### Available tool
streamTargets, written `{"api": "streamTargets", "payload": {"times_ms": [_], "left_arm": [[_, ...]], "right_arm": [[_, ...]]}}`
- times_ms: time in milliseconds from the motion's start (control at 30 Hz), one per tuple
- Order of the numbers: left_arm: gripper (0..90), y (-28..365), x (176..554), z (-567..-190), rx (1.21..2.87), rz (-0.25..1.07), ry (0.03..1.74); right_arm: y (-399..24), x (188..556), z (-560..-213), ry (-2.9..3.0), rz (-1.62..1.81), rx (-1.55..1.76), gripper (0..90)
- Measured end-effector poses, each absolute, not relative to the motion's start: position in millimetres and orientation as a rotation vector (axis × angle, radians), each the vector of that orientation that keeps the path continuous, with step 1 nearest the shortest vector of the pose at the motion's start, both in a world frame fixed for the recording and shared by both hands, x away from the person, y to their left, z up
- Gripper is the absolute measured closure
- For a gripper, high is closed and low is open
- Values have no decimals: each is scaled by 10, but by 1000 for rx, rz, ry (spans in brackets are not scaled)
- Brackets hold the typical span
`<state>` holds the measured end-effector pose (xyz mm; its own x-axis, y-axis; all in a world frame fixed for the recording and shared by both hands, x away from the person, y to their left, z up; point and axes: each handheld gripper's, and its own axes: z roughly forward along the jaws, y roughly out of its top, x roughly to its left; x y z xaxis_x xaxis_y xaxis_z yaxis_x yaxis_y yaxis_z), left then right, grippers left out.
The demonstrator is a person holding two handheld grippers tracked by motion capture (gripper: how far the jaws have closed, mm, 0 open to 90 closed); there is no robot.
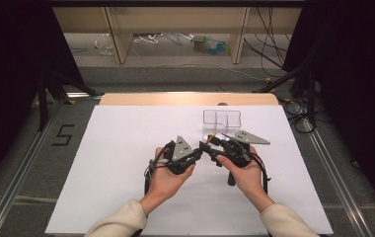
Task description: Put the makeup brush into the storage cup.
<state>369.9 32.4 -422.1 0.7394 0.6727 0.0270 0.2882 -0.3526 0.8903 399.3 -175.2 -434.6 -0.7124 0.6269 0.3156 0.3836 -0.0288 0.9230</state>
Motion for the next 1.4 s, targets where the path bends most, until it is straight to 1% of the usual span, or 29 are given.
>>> {"api": "streamTargets", "payload": {"times_ms": [233,367,567,767,800,833,1100,1233,1300,1400], "left_arm": [[836,322,3701,-4224,1942,491,736],[836,320,3701,-4229,1941,491,737],[835,320,3699,-4229,1935,492,737],[836,320,3694,-4226,1927,499,734],[900,321,3690,-4227,1915,507,736],[900,319,3690,-4222,1920,508,733],[895,343,3673,-4191,1902,527,716],[812,373,3644,-4158,1876,534,705],[752,388,3619,-4151,1854,529,686],[638,412,3576,-4153,1835,540,651]], "right_arm": [[-1735,4014,-4360,2039,1844,1090,580],[-1719,4024,-4367,2058,1869,1107,644],[-1708,4041,-4382,2058,1891,1135,706],[-1708,4047,-4381,2072,1925,1124,802],[-1700,4038,-4372,2074,1919,1130,818],[-1694,4040,-4371,2073,1915,1112,835],[-1692,4001,-4280,2077,1875,1043,839],[-1726,3999,-4217,2084,1836,1011,839],[-1734,4009,-4214,2058,1849,1012,839],[-1751,4021,-4209,2048,1845,999,839]]}}
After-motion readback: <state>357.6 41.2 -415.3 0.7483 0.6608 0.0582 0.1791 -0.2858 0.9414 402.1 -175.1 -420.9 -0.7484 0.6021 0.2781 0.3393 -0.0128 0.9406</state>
